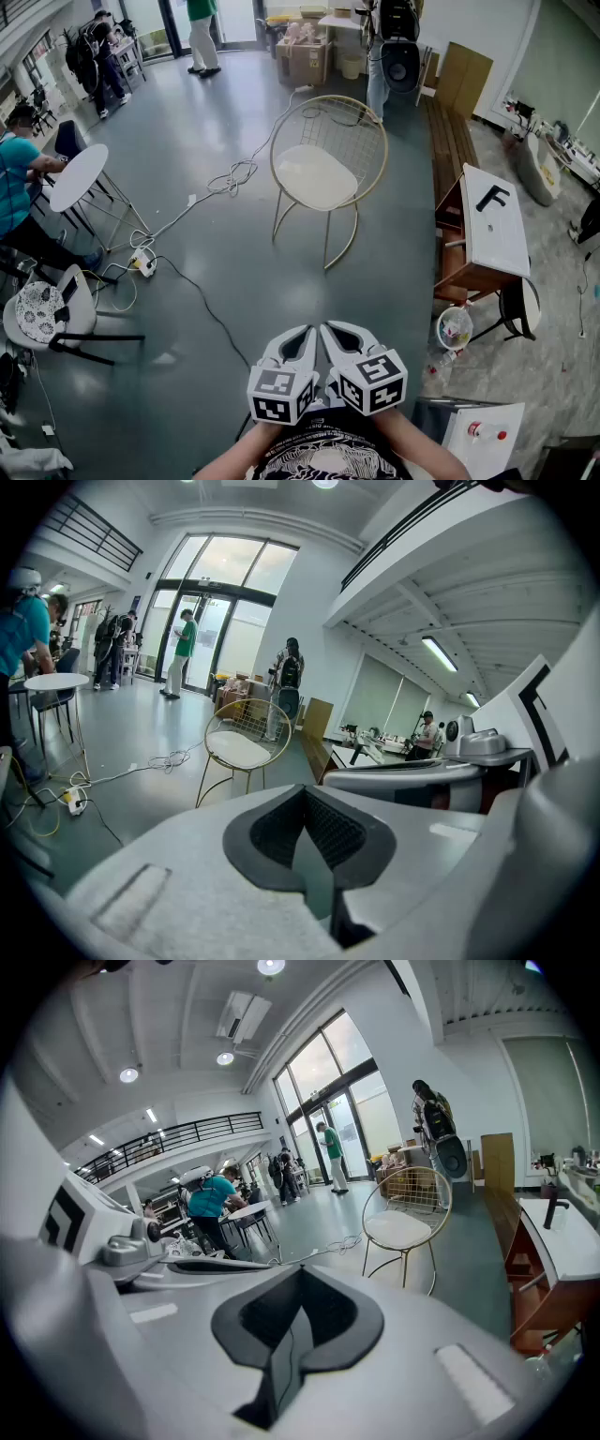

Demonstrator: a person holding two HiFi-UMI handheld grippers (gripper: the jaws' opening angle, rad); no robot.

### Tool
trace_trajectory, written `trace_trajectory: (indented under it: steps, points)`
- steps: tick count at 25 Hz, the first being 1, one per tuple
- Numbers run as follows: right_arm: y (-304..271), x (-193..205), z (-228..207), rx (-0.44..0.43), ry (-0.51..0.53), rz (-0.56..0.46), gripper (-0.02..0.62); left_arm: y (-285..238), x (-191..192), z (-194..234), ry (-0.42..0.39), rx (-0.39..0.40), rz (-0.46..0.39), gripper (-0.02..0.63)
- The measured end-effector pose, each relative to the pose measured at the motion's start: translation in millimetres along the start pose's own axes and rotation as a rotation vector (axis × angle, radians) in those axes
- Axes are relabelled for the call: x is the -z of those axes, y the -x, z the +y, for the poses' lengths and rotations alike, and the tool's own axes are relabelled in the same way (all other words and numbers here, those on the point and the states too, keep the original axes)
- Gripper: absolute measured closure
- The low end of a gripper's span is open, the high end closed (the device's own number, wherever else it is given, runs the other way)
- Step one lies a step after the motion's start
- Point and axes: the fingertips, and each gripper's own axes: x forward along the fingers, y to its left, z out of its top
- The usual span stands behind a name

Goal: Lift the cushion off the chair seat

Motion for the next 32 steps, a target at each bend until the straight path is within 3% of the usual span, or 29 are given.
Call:
trace_trajectory:
  steps: [9, 16, 32]
  points:
    - [-7, 5, -3, 0.005, -0.031, 0.001, 0.597, -5, 4, 0, 0.023, 0.016, 0.007, 0.614]
    - [-31, -1, -18, -0.029, -0.043, 0.030, 0.597, -27, 0, 18, 0.056, -0.014, 0.031, 0.614]
    - [-88, -65, -116, -0.146, -0.104, 0.050, 0.597, -134, -62, 38, 0.091, -0.126, 0.038, 0.612]
